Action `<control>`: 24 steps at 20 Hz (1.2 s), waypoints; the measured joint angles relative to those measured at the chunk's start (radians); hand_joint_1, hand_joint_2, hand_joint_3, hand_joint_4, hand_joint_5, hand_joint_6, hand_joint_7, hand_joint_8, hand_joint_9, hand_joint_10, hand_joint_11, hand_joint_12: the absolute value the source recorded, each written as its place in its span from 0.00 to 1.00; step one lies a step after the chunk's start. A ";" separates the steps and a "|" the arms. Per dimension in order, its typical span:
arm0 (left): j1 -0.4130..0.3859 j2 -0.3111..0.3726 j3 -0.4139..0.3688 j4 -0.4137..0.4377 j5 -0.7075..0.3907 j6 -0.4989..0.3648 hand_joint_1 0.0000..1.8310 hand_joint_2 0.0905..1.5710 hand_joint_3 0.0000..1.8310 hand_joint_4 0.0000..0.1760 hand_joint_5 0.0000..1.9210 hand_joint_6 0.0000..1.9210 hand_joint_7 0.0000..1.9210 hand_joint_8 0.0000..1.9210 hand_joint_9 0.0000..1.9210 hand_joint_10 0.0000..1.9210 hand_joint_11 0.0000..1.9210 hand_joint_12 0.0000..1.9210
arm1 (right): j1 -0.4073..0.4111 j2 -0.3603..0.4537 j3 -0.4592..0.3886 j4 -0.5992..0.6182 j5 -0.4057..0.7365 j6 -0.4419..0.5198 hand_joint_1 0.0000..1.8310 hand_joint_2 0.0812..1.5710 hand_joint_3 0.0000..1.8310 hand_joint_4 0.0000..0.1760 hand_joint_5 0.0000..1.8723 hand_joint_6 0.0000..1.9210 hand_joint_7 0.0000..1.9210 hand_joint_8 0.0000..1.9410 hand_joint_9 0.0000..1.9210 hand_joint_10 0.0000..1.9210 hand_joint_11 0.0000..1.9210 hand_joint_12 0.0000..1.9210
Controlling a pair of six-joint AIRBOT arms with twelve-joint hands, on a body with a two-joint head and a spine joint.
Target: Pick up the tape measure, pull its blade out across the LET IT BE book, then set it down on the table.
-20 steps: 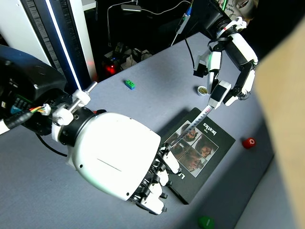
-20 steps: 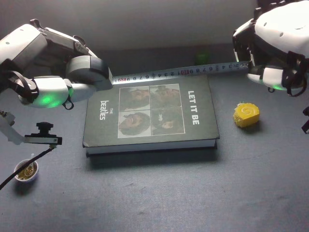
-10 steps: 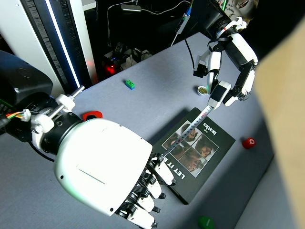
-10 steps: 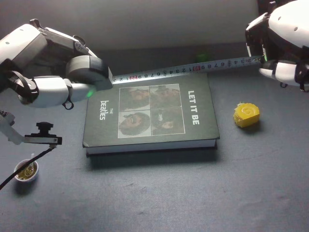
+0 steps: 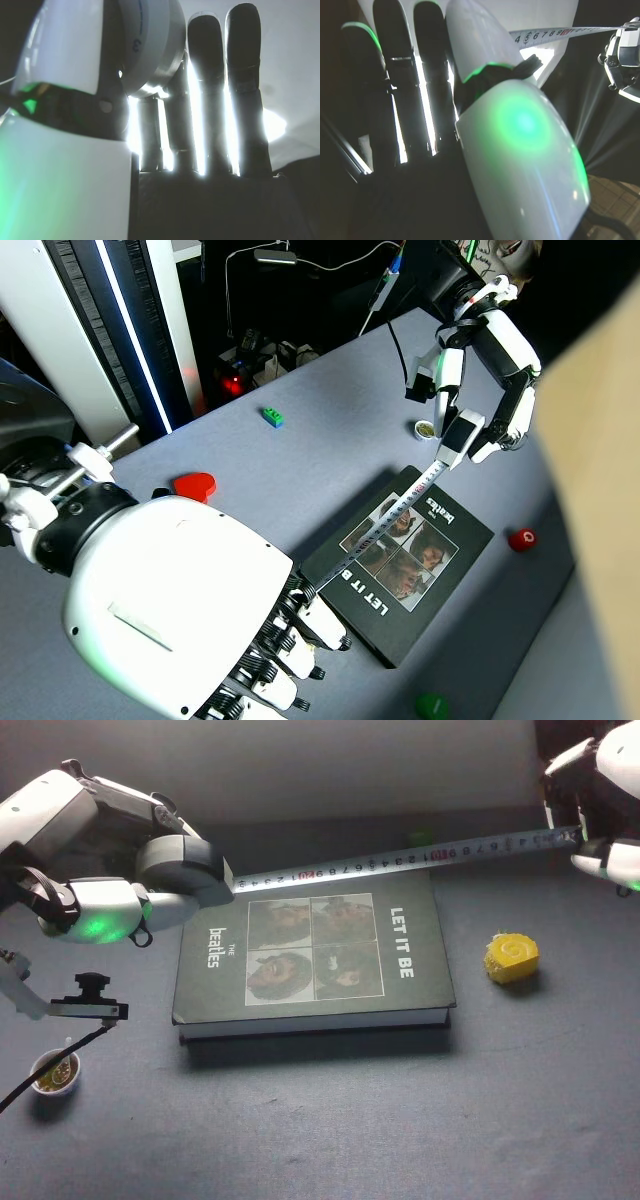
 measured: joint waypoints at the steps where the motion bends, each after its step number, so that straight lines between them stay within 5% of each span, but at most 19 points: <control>1: 0.001 0.000 0.000 0.000 0.000 0.000 0.76 0.67 0.00 0.00 0.53 0.39 0.61 0.36 0.46 0.65 0.41 0.57 | 0.000 0.005 0.000 -0.001 -0.002 0.001 0.65 0.74 0.00 0.00 0.39 0.72 0.51 0.50 0.49 0.33 0.35 0.69; 6: 0.001 0.000 0.000 0.001 0.000 0.000 0.76 0.67 0.00 0.00 0.54 0.39 0.61 0.35 0.47 0.64 0.41 0.56 | -0.007 0.024 -0.001 -0.001 0.002 0.004 0.65 0.75 0.00 0.00 0.37 0.73 0.51 0.51 0.48 0.34 0.34 0.69; 7: 0.001 0.000 0.001 -0.007 0.000 0.005 0.70 0.65 0.00 0.00 0.57 0.35 0.61 0.40 0.50 0.43 0.43 0.55 | -0.007 0.031 -0.001 -0.002 0.003 0.003 0.65 0.75 0.00 0.00 0.37 0.72 0.51 0.52 0.48 0.34 0.34 0.70; 8: 0.001 0.001 0.004 -0.011 0.000 0.010 0.75 0.66 0.00 0.00 0.57 0.33 0.61 0.38 0.48 0.58 0.43 0.55 | -0.007 0.036 0.000 -0.002 0.012 0.003 0.65 0.75 0.00 0.00 0.37 0.72 0.51 0.53 0.47 0.35 0.34 0.70; 9: 0.001 0.003 0.005 -0.022 0.000 0.013 0.76 0.66 0.00 0.00 0.57 0.32 0.61 0.38 0.48 0.61 0.44 0.55 | -0.007 0.039 0.003 0.000 0.024 0.002 0.65 0.75 0.00 0.00 0.37 0.72 0.51 0.53 0.47 0.35 0.35 0.70; 24: 0.013 0.007 0.005 -0.008 -0.004 0.013 0.76 0.66 0.00 0.00 0.56 0.32 0.61 0.37 0.48 0.62 0.43 0.55 | -0.020 0.039 -0.004 -0.055 0.037 0.014 0.65 0.74 0.00 0.00 0.39 0.72 0.51 0.52 0.47 0.36 0.35 0.70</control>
